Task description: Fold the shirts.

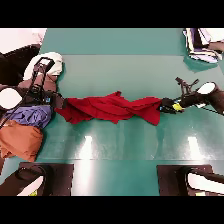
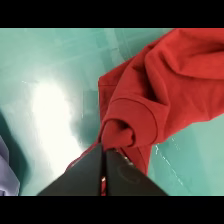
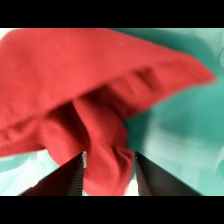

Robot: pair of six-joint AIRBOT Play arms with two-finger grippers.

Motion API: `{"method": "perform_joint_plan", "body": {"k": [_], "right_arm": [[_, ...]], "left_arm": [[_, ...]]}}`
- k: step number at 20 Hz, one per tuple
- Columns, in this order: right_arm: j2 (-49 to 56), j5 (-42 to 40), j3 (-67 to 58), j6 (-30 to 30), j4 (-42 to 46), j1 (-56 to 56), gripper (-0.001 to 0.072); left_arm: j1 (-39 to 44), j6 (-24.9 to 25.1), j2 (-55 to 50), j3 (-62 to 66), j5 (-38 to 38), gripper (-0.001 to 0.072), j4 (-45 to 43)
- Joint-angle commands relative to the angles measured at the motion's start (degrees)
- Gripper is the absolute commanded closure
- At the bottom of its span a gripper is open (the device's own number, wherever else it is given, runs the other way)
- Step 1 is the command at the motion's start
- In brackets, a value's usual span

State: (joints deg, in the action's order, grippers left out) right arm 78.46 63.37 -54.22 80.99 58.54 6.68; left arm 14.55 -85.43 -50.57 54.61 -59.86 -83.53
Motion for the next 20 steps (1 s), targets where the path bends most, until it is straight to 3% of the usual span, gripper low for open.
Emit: {"method": "perform_joint_plan", "body": {"k": [1,2,3,7,11,15,20], "right_arm": [[3.41,-2.40,-2.62,-0.52,0.72,2.73,0.0550],[3.58,-2.32,-3.52,-0.52,1.68,3.15,0.0597],[3.37,-2.05,-4.39,-0.55,2.40,3.67,0.0697],[-4.09,3.89,-10.56,-0.52,6.14,3.04,0.0696],[-18.32,9.77,-21.42,-0.48,5.97,-1.25,0.0696],[-29.99,11.30,-30.95,0.24,5.97,-5.40,0.0696],[-35.30,20.02,-33.88,3.15,6.01,-9.70,0.0697]], "left_arm": [[-0.04,-0.11,-0.02,-0.02,0.26,0.0684,-0.04],[-0.04,-0.11,-0.02,0.00,0.26,0.0684,-0.07],[-0.04,-0.13,0.02,0.11,0.24,0.0684,-0.09],[-0.04,-0.28,0.04,10.56,-5.95,0.0684,-4.46],[-0.04,-0.09,0.04,33.44,-14.49,0.0684,-6.82],[-0.04,-0.26,0.04,53.53,-17.53,0.0684,-5.38],[-0.04,-1.40,-0.35,60.63,-18.97,0.0685,-0.87]]}}
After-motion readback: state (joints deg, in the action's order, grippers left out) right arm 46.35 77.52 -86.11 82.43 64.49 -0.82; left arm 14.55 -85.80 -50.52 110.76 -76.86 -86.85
